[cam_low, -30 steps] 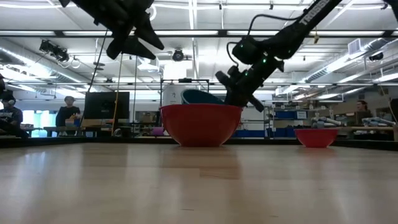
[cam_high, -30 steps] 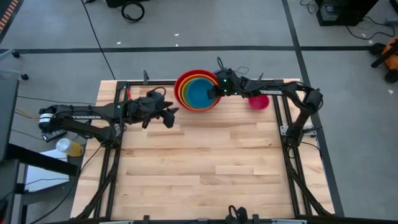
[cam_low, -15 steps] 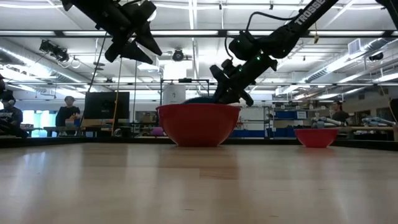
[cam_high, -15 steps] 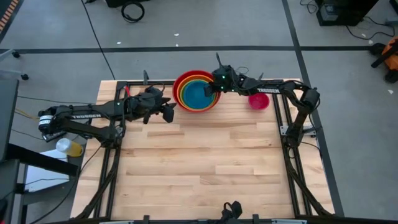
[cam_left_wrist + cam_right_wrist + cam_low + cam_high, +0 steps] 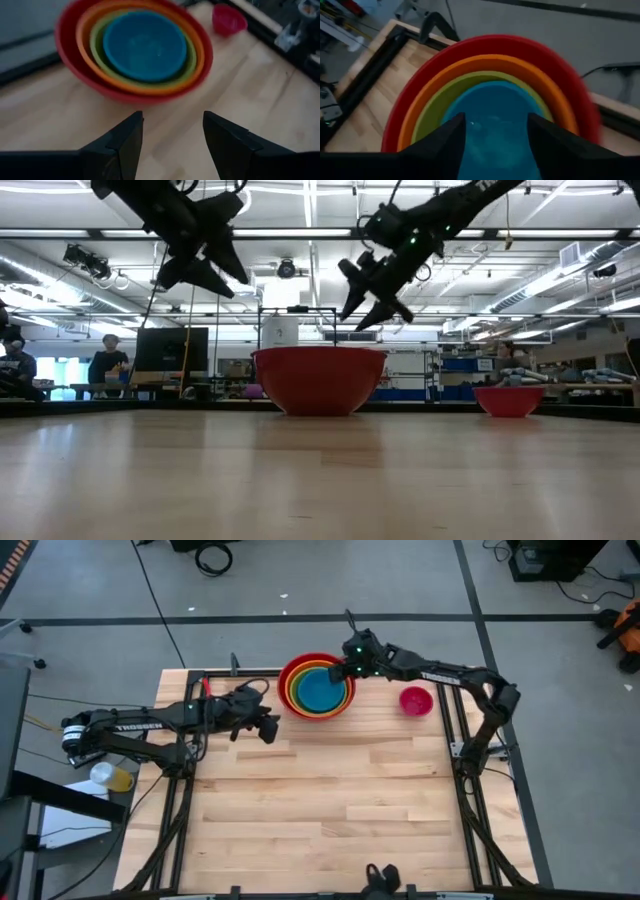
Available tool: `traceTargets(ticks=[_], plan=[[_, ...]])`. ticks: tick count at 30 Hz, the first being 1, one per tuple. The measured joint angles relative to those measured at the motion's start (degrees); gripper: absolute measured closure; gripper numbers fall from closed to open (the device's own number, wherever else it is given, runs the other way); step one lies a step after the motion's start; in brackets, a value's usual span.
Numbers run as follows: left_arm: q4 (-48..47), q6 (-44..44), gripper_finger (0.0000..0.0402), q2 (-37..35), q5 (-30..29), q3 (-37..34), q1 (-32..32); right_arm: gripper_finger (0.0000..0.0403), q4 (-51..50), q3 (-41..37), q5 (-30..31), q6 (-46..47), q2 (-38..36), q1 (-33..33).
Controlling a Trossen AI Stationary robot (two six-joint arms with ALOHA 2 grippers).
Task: Nest bowls inside each other
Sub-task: Stack the pink bowl on top of the blue bowl
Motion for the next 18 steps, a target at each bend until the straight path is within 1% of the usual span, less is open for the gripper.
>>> traceTargets(ticks=[3, 6, 9, 12, 13, 15, 18], plan=[[-3.12, -1.07, 0.0194, 0.0, 2.7, 0.0, -0.02, 0.019, -4.94, 0.28, 2.23, -2.39, -3.36, -0.01], [-5.57, -1.33, 0.0194, 0.0, 3.33, 0.0, -0.02, 0.0193, -8.76, 0.33, 2.37, -4.27, -5.81, -0.43], [-5.89, -0.78, 0.0194, 0.0, 3.39, 0.0, -0.02, 0.0204, -9.51, 0.35, 2.05, -4.63, -5.28, -0.66], [-5.0, 0.58, 0.0194, -0.01, 3.5, 0.0, 0.0, 0.0221, -10.96, 0.26, 0.44, -4.63, -4.36, -0.25], [-4.76, 0.52, 0.0194, -0.01, 3.49, 0.0, 0.0, 0.0226, -11.87, 0.26, 0.89, -4.7, -4.24, 0.28], [-4.83, 0.18, 0.0194, -0.04, 3.57, 0.0, -0.06, 0.0236, -14.61, 0.28, 3.35, -6.54, -4.47, 0.95], [-7.04, 0.06, 0.0194, -0.68, 5.66, 0.0, -0.46, 0.0247, -21.63, 0.28, 8.05, -10.2, -4.57, 1.15]])
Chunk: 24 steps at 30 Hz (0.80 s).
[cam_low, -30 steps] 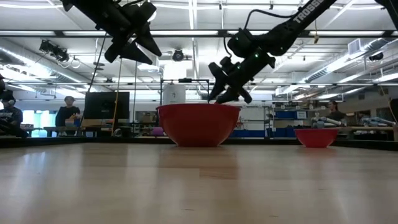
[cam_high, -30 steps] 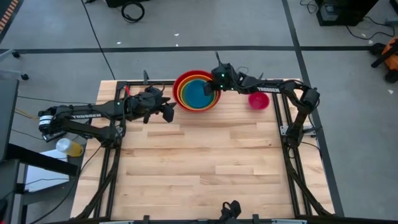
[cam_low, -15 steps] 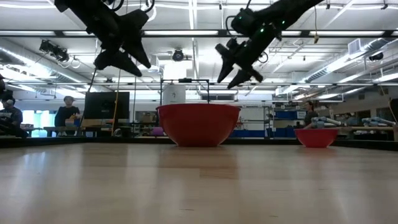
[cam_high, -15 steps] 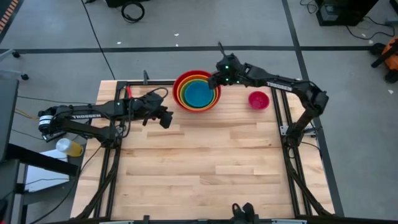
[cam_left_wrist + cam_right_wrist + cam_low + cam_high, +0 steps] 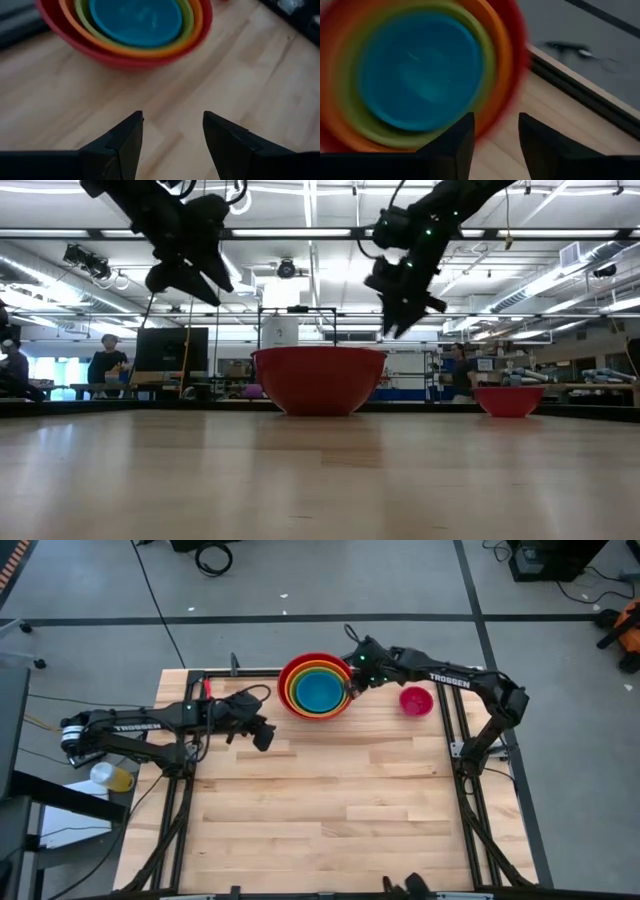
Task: Nest bowls inside each other
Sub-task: Stack the pink bowl on top of the blue bowl
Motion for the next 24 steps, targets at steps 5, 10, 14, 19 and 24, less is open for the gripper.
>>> traceTargets(ticks=[5, 10, 14, 19, 24], plan=[[-6.24, -2.73, 0.0194, -0.45, 1.1, 0.02, -1.2, 0.0266, -12.03, -0.02, 0.93, -2.43, 0.0, -2.4], [-6.47, -6.26, 0.0194, -0.58, 1.1, 0.02, -1.25, 0.0287, -13.54, -0.53, 2.82, -2.84, -0.02, -3.63], [-6.38, -9.72, 0.0194, -0.58, 1.03, 0.02, -1.75, 0.0301, -0.2, -1.65, -1.87, -3.55, -0.02, -3.94], [-6.61, -12.03, 0.0194, -0.58, 1.03, 0.02, -3.42, 0.0312, 11.7, -2.6, -1.58, -3.78, -0.07, -2.22], [-8.54, -14.83, 0.0194, -0.58, 1.02, 0.02, -6.9, 0.0313, -1.25, -2.6, 8.61, -4.33, -0.33, -3.12]])
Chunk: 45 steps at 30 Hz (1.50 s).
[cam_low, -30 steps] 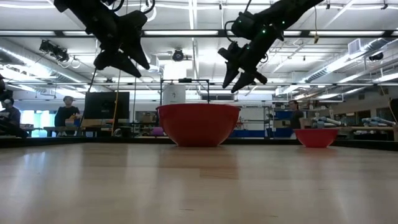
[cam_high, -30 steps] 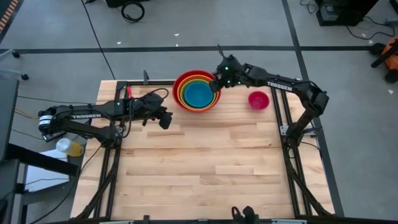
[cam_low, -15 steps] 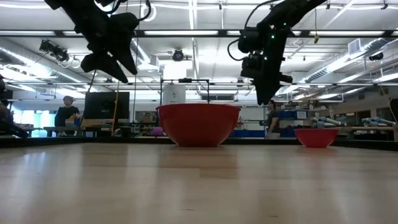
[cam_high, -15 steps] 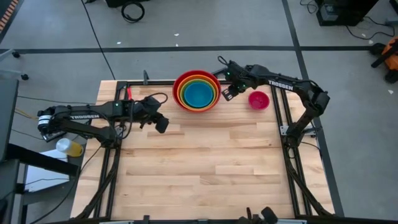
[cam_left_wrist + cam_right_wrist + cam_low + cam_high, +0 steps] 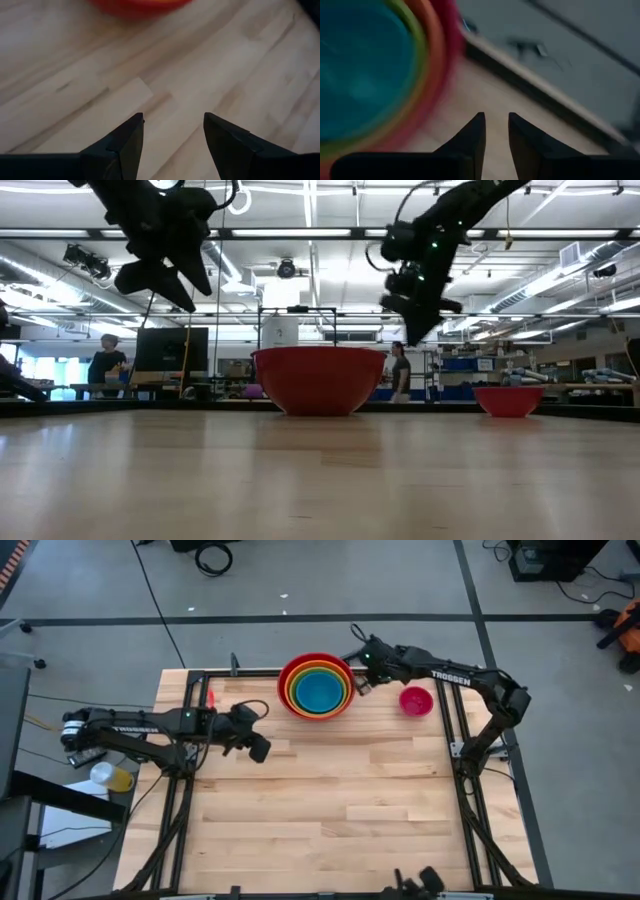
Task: Nest bowls inside each other
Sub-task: Stack the pink bowl on top of the blue bowl
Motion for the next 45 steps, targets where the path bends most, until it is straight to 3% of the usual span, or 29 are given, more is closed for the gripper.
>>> traceTargets(ticks=[6, 10, 15, 23, 26, 31, 32, 37, 41, 43, 45], plan=[[-2.18, 0.01, 0.0194, 0.78, -0.5, 0.0, -3.75, 0.0301, -21.21, -0.45, -8.45, 1.51, 0.13, -3.69], [-2.18, 0.14, 0.0194, 1.12, -2.05, -0.04, -4.48, 0.0284, -29.03, -3.05, -5.32, 0.92, -0.07, -4.02], [-2.01, 0.14, 0.0194, 1.81, -5.19, -0.04, -4.51, 0.0252, -24.64, -8.7, -8.43, 0.54, -0.11, -3.91], [-0.65, 0.4, 0.0194, 3.36, -5.62, 0.04, -4.14, 0.0216, -8.08, -19.94, -5.52, 3.51, -0.09, -4.01], [-0.5, 1.82, 0.0194, 3.68, -5.62, -0.07, -4.14, 0.0245, -5.9, -21.13, -6.58, 3.52, -0.09, -3.13], [-0.11, 3.1, 0.0194, 3.94, -5.69, -0.04, -2.71, 0.0373, -7.8, -18.53, -5.91, -1.21, -0.09, 0.38], [-0.03, 3.2, 0.0194, 3.91, -5.72, -0.04, -2.12, 0.0382, -8.68, -17.5, -4.98, -2.74, -0.09, 1.23], [-0.11, 3.16, 0.0194, 3.93, -5.85, -0.04, 0.44, 0.0365, -13.48, -8.85, 2.09, -6.7, 0.0, 5.13], [-0.11, 3.16, 0.0194, 3.93, -5.86, -0.04, 0.91, 0.0383, -11.79, -0.02, 8.66, -9.91, 0.0, 7.6], [-0.11, 3.16, 0.0194, 3.93, -5.85, -0.04, 0.98, 0.0383, -6.25, 3.11, 8.59, -13.4, -0.02, 8.27], [-0.13, 3.45, 0.0194, 3.93, -5.84, -0.04, 0.98, 0.0383, 2.27, 4.64, 3.93, -18.0, 0.06, 8.68]])
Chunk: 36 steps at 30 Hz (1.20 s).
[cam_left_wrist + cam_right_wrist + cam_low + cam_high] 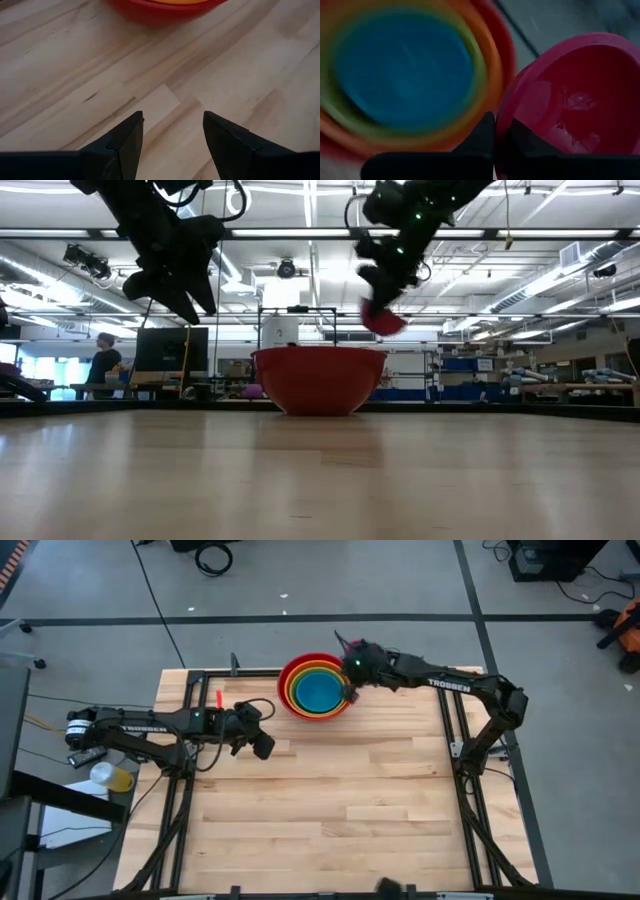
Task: Nest bowls inside each other
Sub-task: Stack the pink bowl on top of the blue bowl, then return to Home Position
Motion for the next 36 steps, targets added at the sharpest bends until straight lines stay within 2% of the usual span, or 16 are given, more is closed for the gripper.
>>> traceTargets(ticks=[4, 6, 12, 18, 22, 27, 33, 36], plan=[[0.0, 0.95, 0.0194, 0.0, 0.18, 0.0, 0.0, 0.0383, 19.01, -1.13, -15.31, -5.21, 0.95, 1.16], [-0.04, 0.35, 0.0194, 0.0, 0.78, 0.0, 0.0, 0.0383, 22.82, -1.66, -18.71, -5.94, 2.23, 2.23], [0.04, -2.2, 0.0194, -0.02, 1.74, 0.0, -0.77, 0.038, 23.89, -1.74, -18.67, -7.57, 8.73, 4.67], [-0.04, -2.99, 0.0194, -0.02, 1.75, 0.0, -1.97, 0.036, 22.64, -1.76, -11.68, -8.36, 13.64, 6.56], [0.0, -4.67, 0.0194, -0.02, 1.81, 0.0, -2.38, 0.0342, 23.27, -1.76, -14.31, -7.65, 14.02, 6.95], [0.02, -5.89, 0.0194, -0.02, 1.84, 0.0, -2.36, 0.0279, 23.72, -1.74, -14.88, -3.56, 12.14, 6.58], [0.44, -5.22, 0.0194, -0.81, 4.05, 0.0, -2.34, 0.0185, 17.95, -1.71, -10.51, 6.84, 6.88, 5.48], [2.09, -4.45, 0.0194, -3.05, 4.61, 0.04, -2.34, 0.0158, 12.71, -1.65, -7.23, 12.1, 2.9, 5.39]])
